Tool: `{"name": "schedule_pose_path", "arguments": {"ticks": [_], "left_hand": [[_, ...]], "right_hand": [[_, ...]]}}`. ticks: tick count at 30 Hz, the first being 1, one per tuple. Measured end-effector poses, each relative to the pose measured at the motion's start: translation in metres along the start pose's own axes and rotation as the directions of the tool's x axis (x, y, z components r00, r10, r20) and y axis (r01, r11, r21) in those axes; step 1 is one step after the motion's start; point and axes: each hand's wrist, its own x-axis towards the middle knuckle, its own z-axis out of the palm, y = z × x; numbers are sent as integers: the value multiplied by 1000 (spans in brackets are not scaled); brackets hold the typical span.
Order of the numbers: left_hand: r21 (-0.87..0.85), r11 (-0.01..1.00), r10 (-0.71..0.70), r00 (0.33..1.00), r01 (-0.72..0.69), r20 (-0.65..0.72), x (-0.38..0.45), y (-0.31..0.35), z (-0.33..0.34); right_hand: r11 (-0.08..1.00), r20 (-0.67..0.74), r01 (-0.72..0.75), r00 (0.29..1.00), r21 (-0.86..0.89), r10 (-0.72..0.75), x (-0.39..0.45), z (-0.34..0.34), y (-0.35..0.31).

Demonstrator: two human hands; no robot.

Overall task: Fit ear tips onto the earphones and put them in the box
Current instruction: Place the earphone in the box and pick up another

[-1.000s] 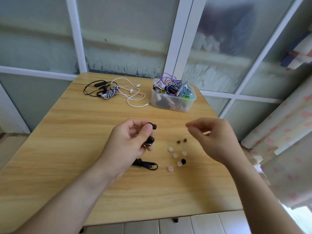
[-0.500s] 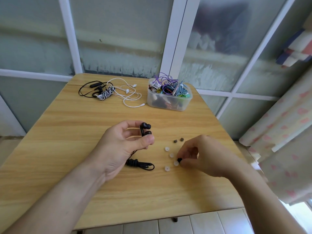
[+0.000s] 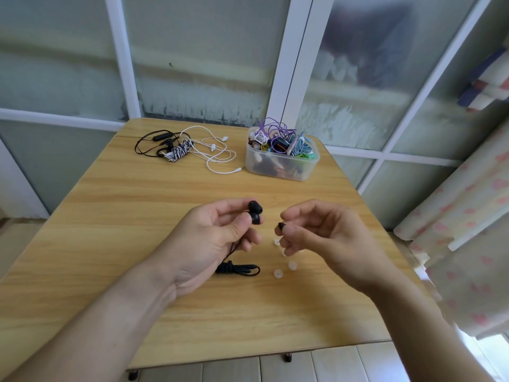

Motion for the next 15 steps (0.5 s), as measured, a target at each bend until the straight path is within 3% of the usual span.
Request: {"name": "schedule_pose_path", "arguments": {"ticks": [6, 15], "left_hand": [[-64, 998, -15, 1000, 16, 19, -1, 1, 1], [9, 1000, 16, 1000, -16, 1, 0, -3, 3]], "right_hand": [[997, -32, 76, 997, -29, -76, 2, 5, 6], [989, -55, 147, 987, -22, -148, 3, 18, 8]]}}
